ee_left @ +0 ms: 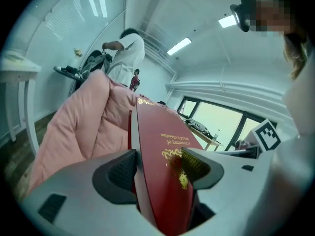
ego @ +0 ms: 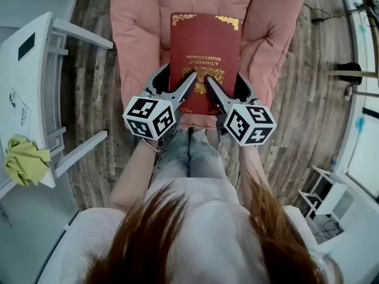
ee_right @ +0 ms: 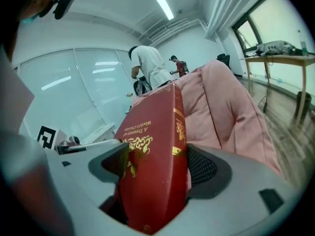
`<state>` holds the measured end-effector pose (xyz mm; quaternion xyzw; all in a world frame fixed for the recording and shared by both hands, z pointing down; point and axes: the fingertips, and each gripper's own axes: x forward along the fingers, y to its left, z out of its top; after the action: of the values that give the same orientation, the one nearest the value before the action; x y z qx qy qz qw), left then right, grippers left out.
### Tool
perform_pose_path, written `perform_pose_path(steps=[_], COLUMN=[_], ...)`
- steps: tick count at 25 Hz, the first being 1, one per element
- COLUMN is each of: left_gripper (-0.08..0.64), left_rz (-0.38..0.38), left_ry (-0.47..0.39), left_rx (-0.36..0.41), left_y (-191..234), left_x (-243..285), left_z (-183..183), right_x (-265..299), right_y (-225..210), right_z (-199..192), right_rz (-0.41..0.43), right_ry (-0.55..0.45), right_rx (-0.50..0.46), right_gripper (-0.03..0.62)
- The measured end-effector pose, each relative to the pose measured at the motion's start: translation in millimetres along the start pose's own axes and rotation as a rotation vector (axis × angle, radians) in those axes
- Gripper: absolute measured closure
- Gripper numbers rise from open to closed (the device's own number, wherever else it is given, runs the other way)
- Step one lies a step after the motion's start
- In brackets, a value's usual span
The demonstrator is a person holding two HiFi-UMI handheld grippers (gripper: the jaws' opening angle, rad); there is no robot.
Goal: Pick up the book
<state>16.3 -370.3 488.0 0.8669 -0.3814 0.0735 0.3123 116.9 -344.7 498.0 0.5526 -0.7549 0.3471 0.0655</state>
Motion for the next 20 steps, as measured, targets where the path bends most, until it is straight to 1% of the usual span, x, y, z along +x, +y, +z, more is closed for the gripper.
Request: perform_pose_path(steps=[5, 7, 10, 14, 20], left_gripper=[0.284, 0.284, 0.284, 0.284, 0.284], left_rz=[-0.006, -0.005, -0.008, -0.009, 0.001], left_ry=[-0.086, -0.121, -0.183, -0.241, -0.265], left_rx=[0.102, 0.126, 0.139, 0.149, 0.181], left_y=[-32, -45, -62, -78, -88], left_x=[-15, -26, -42, -59, -77], left_z=[77, 101, 132, 158, 172], right_x=[-22, -33, -50, -68, -81], right_y=[31, 45, 64, 83, 102], right_z=[73, 94, 125, 151, 159], right_rz=[0.016, 0.023, 0.032, 0.042, 0.049], right_ry=[-0.114, -0.146, -0.179, -0.208, -0.245], right_rx=[-0.034, -0.052, -0.101, -0.153, -0.150], right_gripper=[0.213, 0.213, 0.213, 0.213, 0.213])
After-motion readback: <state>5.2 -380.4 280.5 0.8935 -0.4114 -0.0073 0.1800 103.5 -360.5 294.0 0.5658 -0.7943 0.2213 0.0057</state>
